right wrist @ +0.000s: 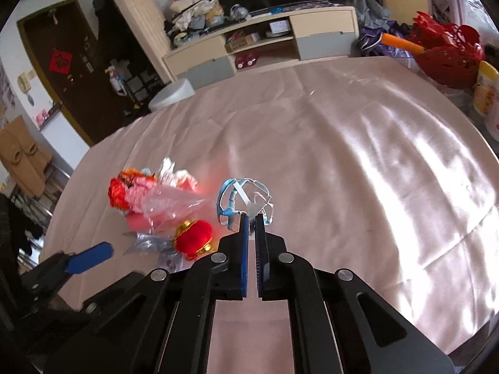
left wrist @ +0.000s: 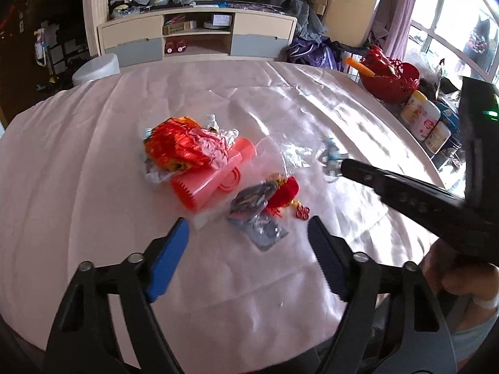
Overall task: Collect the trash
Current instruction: 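Grasp the blue-white plastic cage toy with the right tool while the left tool grasps the grey foil packet, then carry the toy and foil packet into the black bin while both tools open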
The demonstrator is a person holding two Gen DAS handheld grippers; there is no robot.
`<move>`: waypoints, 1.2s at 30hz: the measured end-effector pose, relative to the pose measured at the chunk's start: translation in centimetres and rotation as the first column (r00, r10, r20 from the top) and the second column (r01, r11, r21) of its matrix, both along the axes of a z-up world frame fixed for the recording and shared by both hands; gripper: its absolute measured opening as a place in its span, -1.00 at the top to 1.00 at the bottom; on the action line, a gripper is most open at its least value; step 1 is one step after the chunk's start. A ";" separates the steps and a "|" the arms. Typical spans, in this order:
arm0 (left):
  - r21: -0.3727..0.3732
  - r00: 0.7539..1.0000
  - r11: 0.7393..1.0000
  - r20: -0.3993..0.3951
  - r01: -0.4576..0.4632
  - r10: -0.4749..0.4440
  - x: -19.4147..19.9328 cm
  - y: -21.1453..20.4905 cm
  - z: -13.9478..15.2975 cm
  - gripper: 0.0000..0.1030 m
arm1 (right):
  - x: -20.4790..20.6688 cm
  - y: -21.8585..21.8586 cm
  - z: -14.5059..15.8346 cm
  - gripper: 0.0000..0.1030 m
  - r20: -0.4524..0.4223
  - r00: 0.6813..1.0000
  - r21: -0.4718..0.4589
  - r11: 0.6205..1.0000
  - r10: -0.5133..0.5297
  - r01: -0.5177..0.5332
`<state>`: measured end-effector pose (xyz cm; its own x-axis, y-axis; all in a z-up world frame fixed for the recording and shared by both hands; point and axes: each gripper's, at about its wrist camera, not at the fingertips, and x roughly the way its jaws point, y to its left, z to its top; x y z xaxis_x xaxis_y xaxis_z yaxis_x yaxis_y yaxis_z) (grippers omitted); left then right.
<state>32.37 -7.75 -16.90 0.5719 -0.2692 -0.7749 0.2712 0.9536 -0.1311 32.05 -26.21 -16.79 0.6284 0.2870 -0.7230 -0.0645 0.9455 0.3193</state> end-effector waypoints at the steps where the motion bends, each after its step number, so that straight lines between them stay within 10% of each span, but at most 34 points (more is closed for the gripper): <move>1: -0.002 1.000 1.000 -0.001 0.000 0.000 0.3 -0.1 -0.1 -0.32 | 0.0 -0.1 0.1 0.89 0.003 1.000 0.000 1.000 -0.003 0.003; 9: -0.021 1.000 0.999 0.010 0.029 -0.029 1.6 -0.8 -0.1 0.48 | -0.1 -0.4 -0.1 0.89 0.000 1.000 -0.027 1.000 0.002 -0.002; 36: 0.033 0.998 0.998 0.048 -0.048 0.046 -14.7 4.0 3.6 0.55 | -14.6 3.9 3.3 0.89 0.024 0.992 -0.087 0.989 0.124 -0.121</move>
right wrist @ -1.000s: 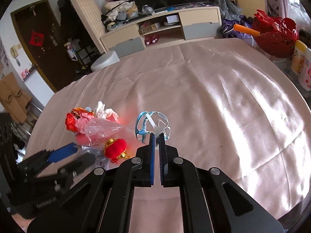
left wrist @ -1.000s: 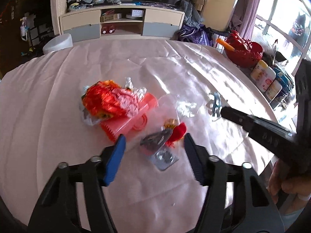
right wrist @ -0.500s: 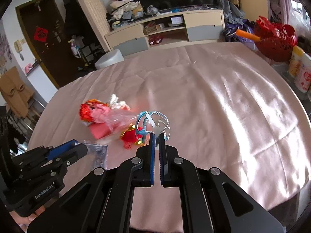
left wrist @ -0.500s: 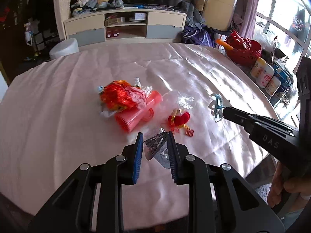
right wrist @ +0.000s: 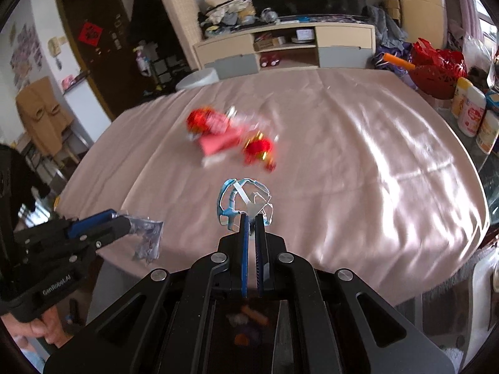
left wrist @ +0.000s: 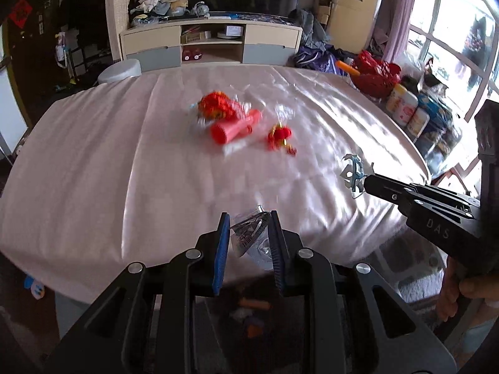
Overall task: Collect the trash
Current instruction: 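Carry the toy and foil packet into the black bin while both tools open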
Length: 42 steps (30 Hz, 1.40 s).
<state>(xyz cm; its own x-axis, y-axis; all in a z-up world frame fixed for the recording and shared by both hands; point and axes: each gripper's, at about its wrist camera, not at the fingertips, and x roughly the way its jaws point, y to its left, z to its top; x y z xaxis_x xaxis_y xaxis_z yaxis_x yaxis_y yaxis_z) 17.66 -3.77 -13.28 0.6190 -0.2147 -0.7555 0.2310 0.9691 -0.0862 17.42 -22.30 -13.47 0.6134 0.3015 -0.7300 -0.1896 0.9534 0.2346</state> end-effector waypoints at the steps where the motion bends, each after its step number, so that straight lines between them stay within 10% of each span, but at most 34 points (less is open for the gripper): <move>1: 0.001 1.000 1.000 -0.003 0.002 -0.002 -0.6 0.0 -0.2 0.55 | -0.5 0.2 -0.1 0.89 -0.005 1.000 -0.002 1.000 0.006 -0.006; 24: -0.042 0.980 0.999 -0.196 0.030 -0.038 -9.9 2.0 -13.8 0.55 | -7.5 3.7 -12.8 0.89 -0.300 0.952 -0.002 0.998 0.061 -0.064; 35: -0.014 0.966 0.999 -0.252 0.052 -0.054 -9.4 1.5 -15.7 0.53 | -7.1 4.4 -14.1 0.83 -0.347 0.936 0.031 0.998 0.063 -0.056; 42: 0.009 0.967 0.999 -0.249 0.051 -0.047 -9.5 1.4 -15.6 0.00 | -6.8 4.0 -14.4 0.82 -0.358 0.933 0.024 0.999 0.044 -0.038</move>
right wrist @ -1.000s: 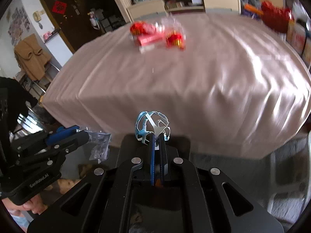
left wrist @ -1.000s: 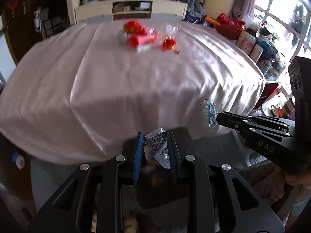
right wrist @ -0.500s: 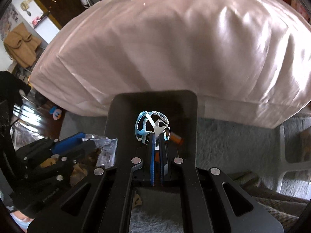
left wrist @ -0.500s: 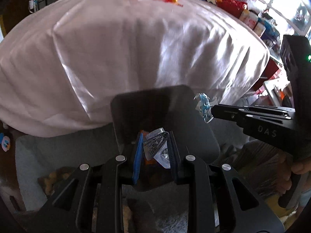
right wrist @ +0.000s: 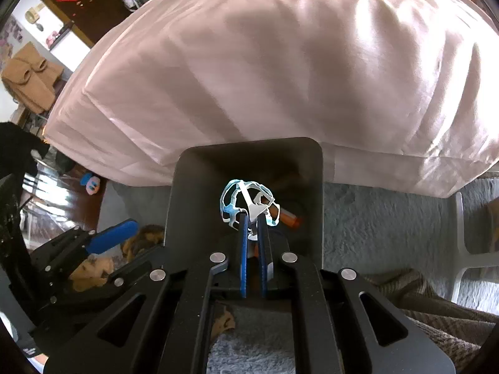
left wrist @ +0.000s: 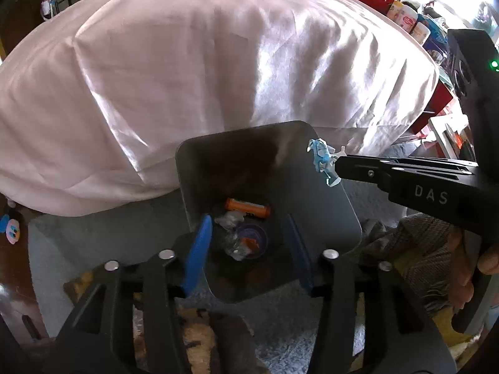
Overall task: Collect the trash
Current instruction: 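Carry the toy and foil packet into the black bin while both tools open, then move both tools back over the table toward the red foil wrapper and clear bag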
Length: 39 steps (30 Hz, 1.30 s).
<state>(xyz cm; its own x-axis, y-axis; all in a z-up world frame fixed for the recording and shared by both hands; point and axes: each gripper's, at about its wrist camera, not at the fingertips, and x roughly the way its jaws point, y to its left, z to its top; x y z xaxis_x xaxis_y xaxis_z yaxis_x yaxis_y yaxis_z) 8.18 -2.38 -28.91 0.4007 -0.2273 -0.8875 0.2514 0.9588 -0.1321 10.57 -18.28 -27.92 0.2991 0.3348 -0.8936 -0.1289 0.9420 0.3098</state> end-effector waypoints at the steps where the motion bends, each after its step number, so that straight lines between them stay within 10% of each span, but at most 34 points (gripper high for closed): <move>1: 0.001 1.000 1.000 0.003 -0.001 0.001 0.0 0.0 0.1 -0.04 | 0.1 -0.2 0.0 0.82 -0.001 1.000 0.000 1.000 -0.003 0.003; 3: 0.005 1.000 1.000 0.012 -0.007 0.007 0.0 0.1 0.4 -0.15 | 0.2 -0.5 0.0 0.75 -0.003 1.000 0.001 1.000 -0.014 0.014; 6: 0.012 1.000 1.000 0.020 -0.014 0.014 -0.1 0.3 0.8 -0.24 | 0.3 -1.2 0.1 -0.10 0.002 0.999 0.015 0.999 -0.041 0.041; 22: -0.018 0.984 0.991 0.119 -0.132 0.134 2.2 3.6 7.1 -0.42 | 2.8 -4.6 6.4 -0.25 0.128 0.985 0.057 0.993 -0.113 0.107; 39: -0.024 0.952 0.984 0.250 -0.178 0.178 13.2 3.5 15.6 -0.43 | 13.8 -5.2 14.2 -0.29 0.277 0.949 0.058 0.989 -0.148 0.138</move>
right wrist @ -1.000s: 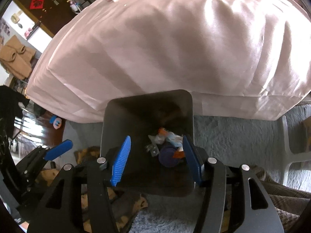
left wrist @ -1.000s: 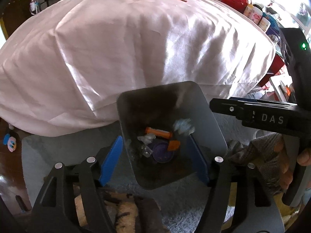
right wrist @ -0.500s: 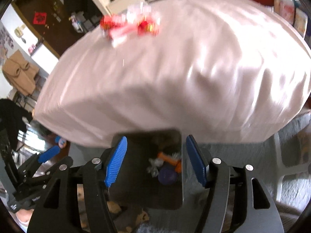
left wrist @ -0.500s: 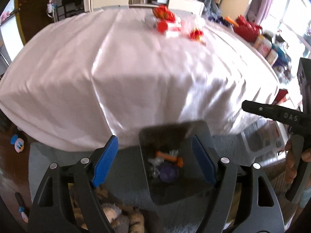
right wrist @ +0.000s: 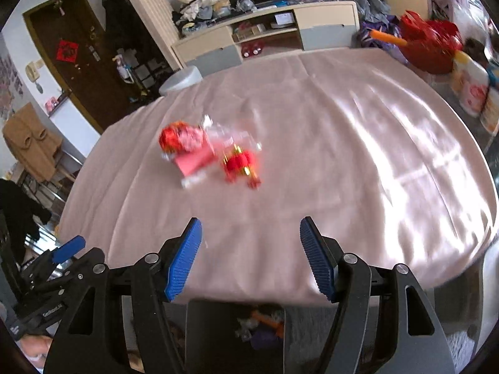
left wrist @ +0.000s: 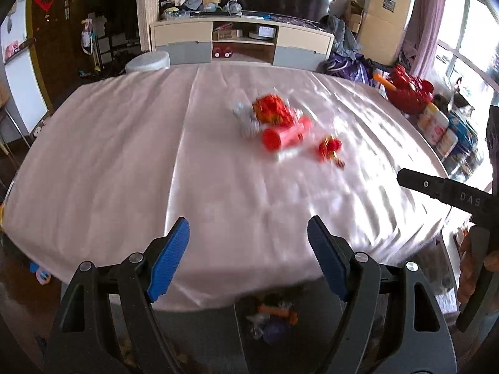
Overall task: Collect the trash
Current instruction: 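Move both tools back over the table toward the red foil wrapper and clear bag, then grasp the red foil wrapper with the left tool while the right tool grasps the clear plastic bag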
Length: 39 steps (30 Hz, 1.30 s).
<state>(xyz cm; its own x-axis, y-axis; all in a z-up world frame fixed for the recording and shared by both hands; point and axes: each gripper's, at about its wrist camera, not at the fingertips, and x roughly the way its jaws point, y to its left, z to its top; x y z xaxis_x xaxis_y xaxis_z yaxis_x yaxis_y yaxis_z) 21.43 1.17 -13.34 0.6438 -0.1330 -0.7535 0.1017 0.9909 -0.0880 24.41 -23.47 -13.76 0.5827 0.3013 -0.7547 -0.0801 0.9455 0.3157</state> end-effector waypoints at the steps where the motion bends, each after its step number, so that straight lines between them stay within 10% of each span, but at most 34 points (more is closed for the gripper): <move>1: -0.001 1.000 1.000 0.000 -0.003 0.003 0.7 0.0 0.1 -0.43 | 1.0 0.3 0.2 -0.29 0.004 1.000 -0.002 1.000 0.005 -0.005; 14: 0.027 0.999 0.999 0.000 0.044 -0.044 8.8 -1.3 -0.3 -0.41 | 9.8 4.0 -0.6 -0.10 -0.010 0.999 -0.026 0.999 0.038 -0.038; 35: 0.062 0.992 0.990 0.001 0.125 -0.126 17.8 -6.0 -2.5 -0.54 | 11.4 1.5 -1.8 0.24 0.008 0.998 0.010 0.998 0.054 -0.054; 39: 0.050 0.988 0.987 -0.027 0.152 -0.151 18.4 -6.3 -3.3 -0.19 | 11.4 1.4 -1.6 0.24 0.013 0.999 0.014 0.999 0.053 -0.053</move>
<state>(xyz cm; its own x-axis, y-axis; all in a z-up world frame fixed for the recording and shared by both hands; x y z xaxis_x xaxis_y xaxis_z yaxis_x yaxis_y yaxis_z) 39.83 -5.12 -16.65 0.6018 -0.1880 -0.7762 0.2498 0.9674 -0.0406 35.83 -22.05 -15.34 0.5749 0.3426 -0.7430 -0.1336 0.9353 0.3278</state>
